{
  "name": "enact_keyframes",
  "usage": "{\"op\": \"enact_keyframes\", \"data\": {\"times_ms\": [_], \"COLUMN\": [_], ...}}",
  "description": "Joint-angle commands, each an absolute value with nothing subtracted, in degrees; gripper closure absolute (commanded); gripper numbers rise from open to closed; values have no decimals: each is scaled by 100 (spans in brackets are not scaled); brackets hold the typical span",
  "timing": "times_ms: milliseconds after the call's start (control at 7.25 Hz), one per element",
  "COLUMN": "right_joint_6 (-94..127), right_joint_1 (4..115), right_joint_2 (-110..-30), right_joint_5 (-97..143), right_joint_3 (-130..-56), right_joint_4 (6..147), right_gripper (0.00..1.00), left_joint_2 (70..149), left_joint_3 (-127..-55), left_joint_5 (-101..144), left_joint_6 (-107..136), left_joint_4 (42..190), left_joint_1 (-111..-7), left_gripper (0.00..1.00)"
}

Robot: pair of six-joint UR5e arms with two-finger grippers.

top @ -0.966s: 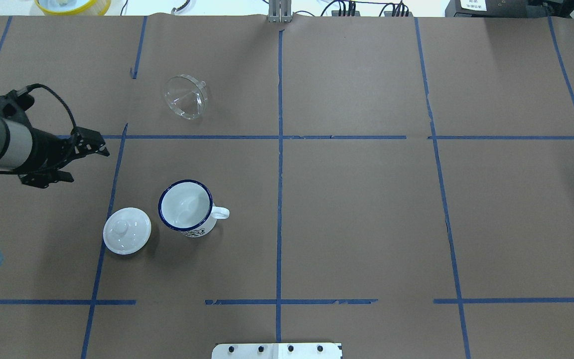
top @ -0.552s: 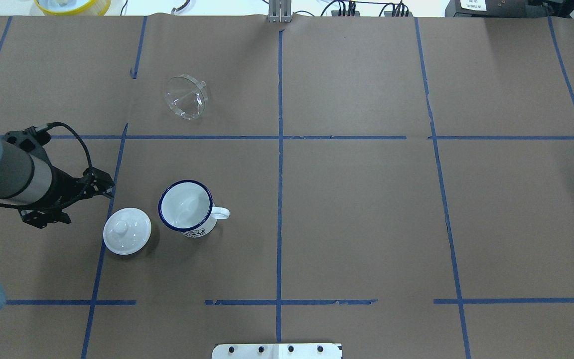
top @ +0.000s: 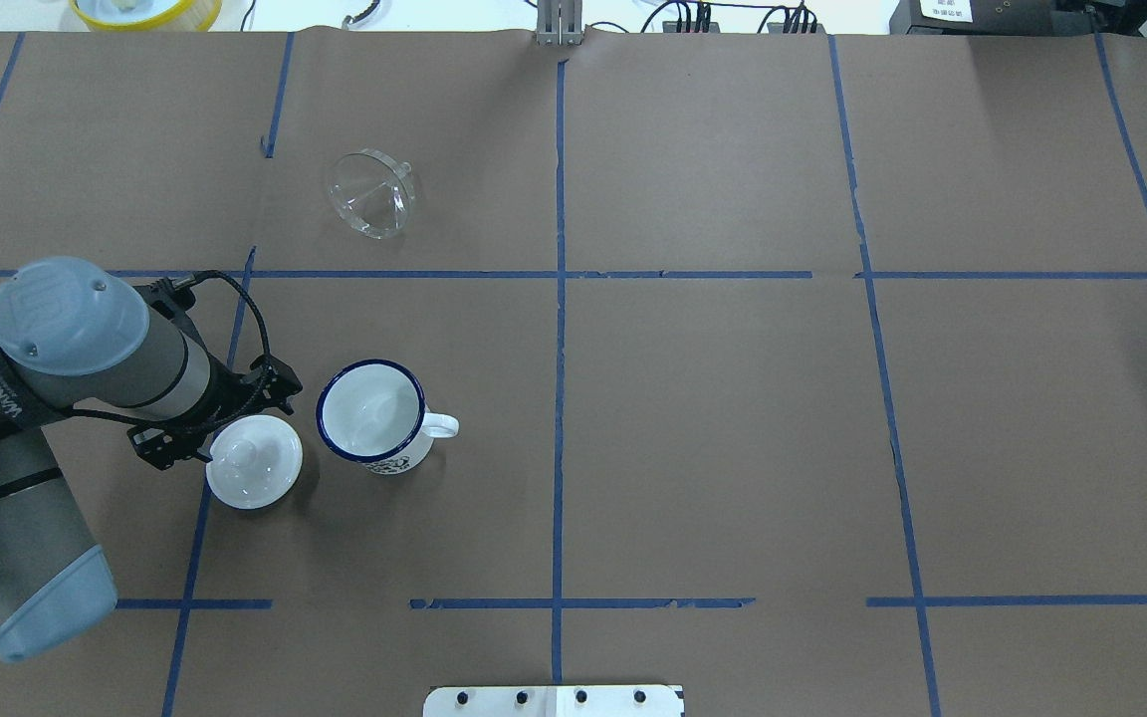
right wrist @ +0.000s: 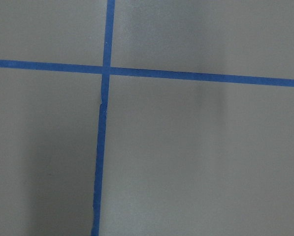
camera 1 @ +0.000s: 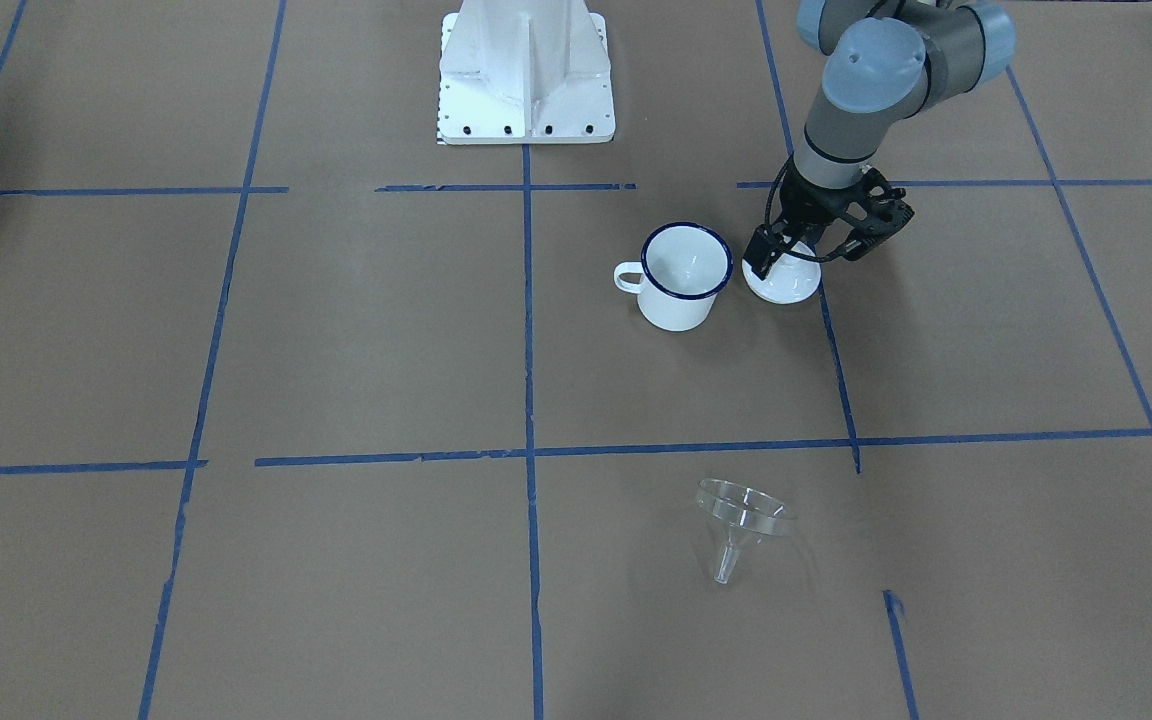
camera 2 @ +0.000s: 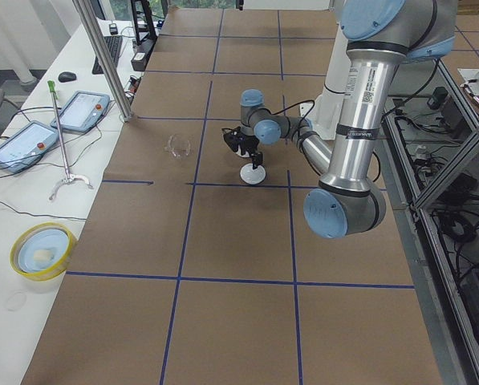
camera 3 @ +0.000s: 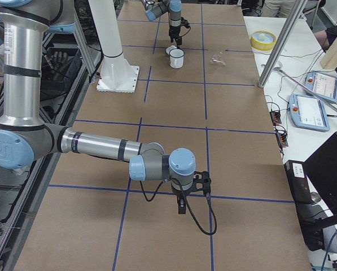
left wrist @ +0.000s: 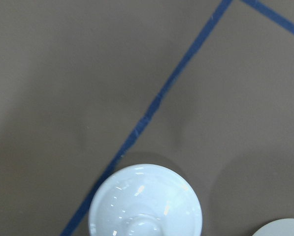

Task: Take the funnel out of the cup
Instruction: 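Move the left gripper to the white lid and grasp its knob, then lift the white lid with the left gripper and carry it over the mug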

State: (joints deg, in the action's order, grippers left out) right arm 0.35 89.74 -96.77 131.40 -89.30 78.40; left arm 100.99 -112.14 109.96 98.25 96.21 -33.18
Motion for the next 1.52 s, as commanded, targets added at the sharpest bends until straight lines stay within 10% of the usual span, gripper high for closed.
{"op": "enact_keyframes", "data": {"times_ms": [0,276,552,690,1379], "right_joint_6": [35,35,35,35,35], "right_joint_1": [8974,8974,8974,8974,8974], "right_joint_2": [-9677,-9668,-9677,-9677,-9677], "right_joint_5": [13140,13140,13131,13140,13140], "right_joint_3": [-8930,-8930,-8930,-8930,-8930], "right_joint_4": [7840,7840,7840,7840,7840], "right_gripper": [0,0,0,0,0], "left_joint_2": [9768,9484,9483,9492,9518], "left_joint_3": [-11241,-11197,-11197,-11197,-12794], "left_joint_5": [10907,10828,10828,10828,10872], "left_joint_6": [9844,10107,10204,10309,9888], "left_joint_4": [9912,10730,10731,10731,8960], "left_joint_1": [-3174,-3146,-3094,-3076,-3551], "left_gripper": [0,13,90,100,100]}}
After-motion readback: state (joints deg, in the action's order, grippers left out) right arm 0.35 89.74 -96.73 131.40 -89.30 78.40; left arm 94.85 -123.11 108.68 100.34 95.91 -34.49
